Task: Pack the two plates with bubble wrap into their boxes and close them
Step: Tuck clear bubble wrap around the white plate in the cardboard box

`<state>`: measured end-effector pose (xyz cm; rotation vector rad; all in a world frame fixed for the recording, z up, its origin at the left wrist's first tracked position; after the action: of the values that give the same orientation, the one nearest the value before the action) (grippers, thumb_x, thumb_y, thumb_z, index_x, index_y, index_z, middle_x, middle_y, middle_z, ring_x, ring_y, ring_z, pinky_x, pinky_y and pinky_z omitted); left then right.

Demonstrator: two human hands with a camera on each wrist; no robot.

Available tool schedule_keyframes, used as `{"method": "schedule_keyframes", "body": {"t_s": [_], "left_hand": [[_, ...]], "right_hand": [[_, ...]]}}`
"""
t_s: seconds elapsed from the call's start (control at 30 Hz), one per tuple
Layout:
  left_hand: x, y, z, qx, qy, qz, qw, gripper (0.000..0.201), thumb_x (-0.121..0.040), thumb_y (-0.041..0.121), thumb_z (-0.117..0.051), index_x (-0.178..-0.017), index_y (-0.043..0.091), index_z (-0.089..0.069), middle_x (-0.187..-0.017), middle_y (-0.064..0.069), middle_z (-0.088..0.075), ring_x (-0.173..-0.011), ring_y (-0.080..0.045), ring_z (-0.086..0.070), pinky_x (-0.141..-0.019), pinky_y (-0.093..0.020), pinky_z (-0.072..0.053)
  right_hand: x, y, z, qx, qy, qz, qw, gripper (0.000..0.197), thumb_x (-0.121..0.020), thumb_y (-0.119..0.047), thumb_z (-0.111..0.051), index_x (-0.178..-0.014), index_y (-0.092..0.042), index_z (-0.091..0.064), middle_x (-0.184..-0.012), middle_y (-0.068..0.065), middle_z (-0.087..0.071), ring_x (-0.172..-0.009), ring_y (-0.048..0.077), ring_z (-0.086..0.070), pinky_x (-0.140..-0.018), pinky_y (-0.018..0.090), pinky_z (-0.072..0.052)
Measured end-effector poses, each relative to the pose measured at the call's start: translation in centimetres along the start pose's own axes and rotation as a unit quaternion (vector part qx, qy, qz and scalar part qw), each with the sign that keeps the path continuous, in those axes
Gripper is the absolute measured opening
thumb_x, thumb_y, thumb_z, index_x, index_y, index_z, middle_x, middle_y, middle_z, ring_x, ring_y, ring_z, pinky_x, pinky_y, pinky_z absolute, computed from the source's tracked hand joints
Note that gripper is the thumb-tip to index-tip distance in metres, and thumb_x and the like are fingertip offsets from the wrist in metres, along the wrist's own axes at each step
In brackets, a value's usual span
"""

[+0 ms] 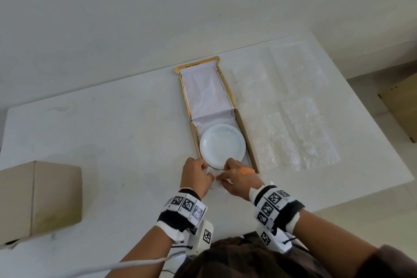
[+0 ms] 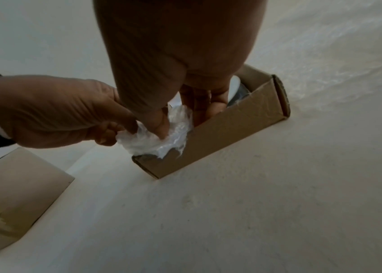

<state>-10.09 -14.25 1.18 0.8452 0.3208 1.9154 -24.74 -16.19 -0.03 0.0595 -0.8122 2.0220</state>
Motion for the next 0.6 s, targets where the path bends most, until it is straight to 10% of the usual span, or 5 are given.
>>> {"method": "schedule_keyframes", "body": {"t_s": [0.2, 0.4, 0.6], "left_hand": [[-0.4, 0.1, -0.4, -0.032, -0.002, -0.032, 0.999, 0.021, -0.081, 0.011, -0.067, -0.101, 0.006, -0.063, -0.105, -0.008, -0.053, -0.094, -0.02, -0.055, -0.078, -0.02, -0.041], [0.0, -0.3, -0.1, -0.022, 0.008, -0.081, 0.996, 0.024, -0.078, 0.021, -0.073, -0.096, 0.012, -0.06, -0.097, -0.001, -0.055, -0.09, -0.017, -0.056, -0.079, -0.03, -0.05], [0.5, -1.0, 0.4, -0.221, -0.019, -0.217, 0.951, 0.019, -0.076, 0.032, -0.071, -0.09, 0.019, -0.069, -0.095, 0.004, -0.06, -0.093, -0.019, -0.055, -0.079, -0.032, -0.039]], "right_hand": [[-0.3, -0.1, -0.7, 0.031, 0.05, 0.01, 0.998, 0.022, -0.088, -0.027, -0.058, -0.103, -0.023, -0.073, -0.101, 0.011, -0.053, -0.095, 0.028, -0.054, -0.072, 0.034, -0.049], [-0.5, -0.2, -1.5, -0.02, 0.083, -0.014, 0.996, 0.02, -0.066, -0.008, -0.077, -0.081, -0.006, -0.066, -0.087, 0.015, -0.055, -0.064, 0.028, -0.059, -0.052, 0.021, -0.04], [-0.5, 0.0, -2.4, -0.02, 0.124, -0.019, 0.992, 0.023, -0.06, -0.004, -0.082, -0.054, -0.007, -0.059, -0.071, 0.009, -0.053, -0.047, 0.02, -0.051, -0.044, 0.015, -0.031]]}}
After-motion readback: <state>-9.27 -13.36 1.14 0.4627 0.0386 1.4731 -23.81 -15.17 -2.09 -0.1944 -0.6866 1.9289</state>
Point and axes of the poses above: each hand's wrist, its own x-axis away from the middle knuckle, its own z-axis out of the back of the hand, y = z × x, the point moved 1 cm from there along -x, towards the middle knuckle
